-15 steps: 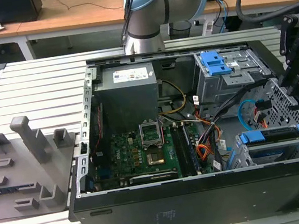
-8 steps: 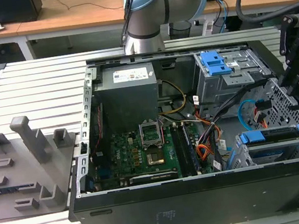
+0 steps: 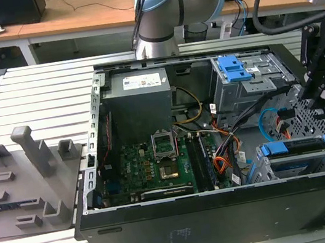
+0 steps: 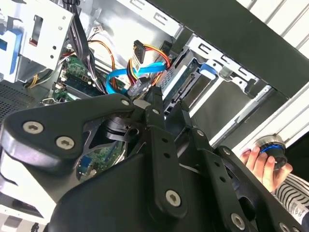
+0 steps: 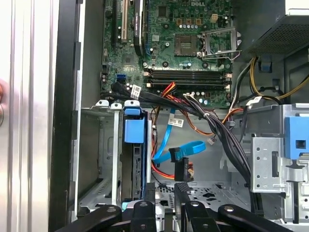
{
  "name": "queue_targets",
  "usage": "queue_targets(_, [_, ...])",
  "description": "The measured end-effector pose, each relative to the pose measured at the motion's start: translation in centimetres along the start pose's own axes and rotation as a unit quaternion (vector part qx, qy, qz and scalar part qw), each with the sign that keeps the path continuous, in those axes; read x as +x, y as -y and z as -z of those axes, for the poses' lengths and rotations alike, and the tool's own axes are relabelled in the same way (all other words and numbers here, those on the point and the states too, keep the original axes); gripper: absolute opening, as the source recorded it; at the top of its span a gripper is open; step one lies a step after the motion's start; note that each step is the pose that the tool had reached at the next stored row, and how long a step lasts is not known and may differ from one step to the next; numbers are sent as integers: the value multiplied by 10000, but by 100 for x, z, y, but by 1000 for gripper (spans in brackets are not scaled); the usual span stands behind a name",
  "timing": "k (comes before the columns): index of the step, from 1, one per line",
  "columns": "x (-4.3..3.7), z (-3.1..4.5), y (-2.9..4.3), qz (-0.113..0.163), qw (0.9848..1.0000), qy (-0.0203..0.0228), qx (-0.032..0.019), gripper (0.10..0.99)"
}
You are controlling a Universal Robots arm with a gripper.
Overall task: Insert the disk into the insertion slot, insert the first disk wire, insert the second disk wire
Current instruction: 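Insert the first disk wire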
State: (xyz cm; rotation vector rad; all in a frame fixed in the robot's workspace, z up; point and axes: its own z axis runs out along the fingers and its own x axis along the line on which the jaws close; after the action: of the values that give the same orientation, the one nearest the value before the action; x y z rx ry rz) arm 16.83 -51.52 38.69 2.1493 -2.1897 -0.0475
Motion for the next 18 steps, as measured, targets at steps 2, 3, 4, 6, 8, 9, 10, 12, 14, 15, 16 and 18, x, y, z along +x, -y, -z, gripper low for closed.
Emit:
queue_targets(2, [-16, -43, -15, 0, 10000, -1, 0, 302])
queue_targets(3, [-28, -55, -20, 0, 10000, 0, 0, 302])
queue_targets(4, [-54, -72, -24, 0, 10000, 0, 0, 302])
queue_targets(6, [-92, -95, -31, 0, 10000, 0, 0, 302])
queue_targets(8, [-125, -123, -39, -1, 10000, 0, 0, 302])
queue_targets(9, [-142, -156, -47, 0, 10000, 0, 0, 302])
queue_targets(10, [-149, -176, -53, 0, 10000, -3, 0, 302])
queue_targets(12, [-163, -210, -64, -1, 10000, -7, 0, 302])
queue_targets(14, [-193, -239, -72, 0, 10000, -7, 0, 302])
queue_targets(15, [-202, -245, -73, 0, 10000, -7, 0, 302])
queue_targets(16, [-210, -254, -77, -1, 10000, -8, 0, 302])
queue_targets(18, [-220, -280, -83, -2, 10000, -15, 0, 302])
